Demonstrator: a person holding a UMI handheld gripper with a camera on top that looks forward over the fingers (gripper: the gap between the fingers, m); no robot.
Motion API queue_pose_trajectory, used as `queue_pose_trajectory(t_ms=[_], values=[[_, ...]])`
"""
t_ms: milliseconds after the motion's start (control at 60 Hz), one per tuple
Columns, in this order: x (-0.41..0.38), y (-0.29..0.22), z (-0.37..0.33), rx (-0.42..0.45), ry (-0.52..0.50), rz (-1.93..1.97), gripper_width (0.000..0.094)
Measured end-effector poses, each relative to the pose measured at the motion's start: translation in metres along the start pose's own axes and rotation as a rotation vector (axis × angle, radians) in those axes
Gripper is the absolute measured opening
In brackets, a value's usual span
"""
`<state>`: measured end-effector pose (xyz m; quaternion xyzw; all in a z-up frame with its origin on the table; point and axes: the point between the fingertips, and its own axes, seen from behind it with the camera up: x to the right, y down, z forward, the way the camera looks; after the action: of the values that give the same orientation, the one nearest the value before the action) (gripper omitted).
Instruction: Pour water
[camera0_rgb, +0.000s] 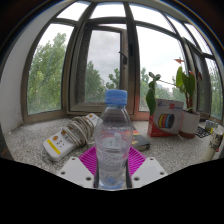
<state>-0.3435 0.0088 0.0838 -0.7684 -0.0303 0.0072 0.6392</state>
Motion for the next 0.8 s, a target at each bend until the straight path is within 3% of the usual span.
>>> queue_pose_trajectory(t_ms=[50,117,233,367,600,800], values=[[0.001,-0.002,-0.001,0.005,-0.001,0.014,0.0296],[-0.001,-0.01,-0.005,0.029,-0.032,0.015,0.0271],[-0.006,-0.036,-0.016,0.071,-0.076,0.034,0.027],[-0.002,-0.104,-0.048,0.164,-0.165,0.209,0.0269],[0.056,-0.252,-0.122,0.366,-0.487,0.837,0.027],[0.165,-0.3,-0.162,0.438,-0.741,1.431,0.027]])
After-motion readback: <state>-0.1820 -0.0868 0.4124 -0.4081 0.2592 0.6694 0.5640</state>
